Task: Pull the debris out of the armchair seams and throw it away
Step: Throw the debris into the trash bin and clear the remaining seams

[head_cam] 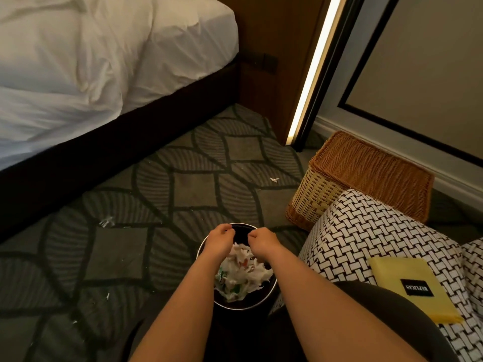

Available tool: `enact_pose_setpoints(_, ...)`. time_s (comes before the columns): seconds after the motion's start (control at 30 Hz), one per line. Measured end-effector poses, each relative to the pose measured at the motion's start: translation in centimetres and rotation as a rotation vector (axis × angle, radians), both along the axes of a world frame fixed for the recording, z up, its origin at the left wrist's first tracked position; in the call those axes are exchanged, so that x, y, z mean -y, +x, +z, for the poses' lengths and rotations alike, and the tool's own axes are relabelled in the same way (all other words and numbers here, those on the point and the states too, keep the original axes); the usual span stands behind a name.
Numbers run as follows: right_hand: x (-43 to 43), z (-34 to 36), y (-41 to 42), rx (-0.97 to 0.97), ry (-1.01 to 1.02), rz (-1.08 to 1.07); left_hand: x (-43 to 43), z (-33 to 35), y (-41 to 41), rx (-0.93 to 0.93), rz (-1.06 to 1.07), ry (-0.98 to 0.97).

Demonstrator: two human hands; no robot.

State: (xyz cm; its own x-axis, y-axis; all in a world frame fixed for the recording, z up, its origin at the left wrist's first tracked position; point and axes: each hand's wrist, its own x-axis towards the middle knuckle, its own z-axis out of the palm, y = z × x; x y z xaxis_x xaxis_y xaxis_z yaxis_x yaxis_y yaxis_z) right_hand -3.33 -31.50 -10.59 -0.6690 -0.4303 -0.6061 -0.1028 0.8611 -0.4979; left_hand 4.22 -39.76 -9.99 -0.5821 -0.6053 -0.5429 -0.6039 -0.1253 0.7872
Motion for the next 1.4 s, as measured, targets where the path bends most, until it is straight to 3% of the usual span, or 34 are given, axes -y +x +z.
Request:
enact_pose_setpoints(0.23,-0.7,2.5,-0.5,-0.032,-0.006,0.087,-0.9,0.9,0.6,-0.055,0.016,-0.041)
enact_pose_setpoints(0.37,-1.1,5.6,-0.6,-0.189,0.034,0.199,-2.4,2.1,1.1,-0.080,0.001,-0.083)
enact_pose_setpoints(0.67,-8.2,14.7,0.3,-0.352,-0.064,0.381,-7.4,8.8,2.4,-0.227,-0.213,-0.196)
enact_pose_setpoints(0.93,-20.2,20.0,2.0,-0.474,-0.150,0.280,-15.4,17.2,3.3,-0.433,-0.585,-0.412)
enact_pose_setpoints(1.17,-31.6,22.2,5.7,-0.526,-0.182,0.135,-23.9,20.0,4.3,-0.513,-0.944,-0.388)
enact_pose_setpoints(1.4,-43.6,20.0,12.1,-0.497,-0.069,-0.161,-33.2,17.9,6.2,-0.494,-1.191,-0.318)
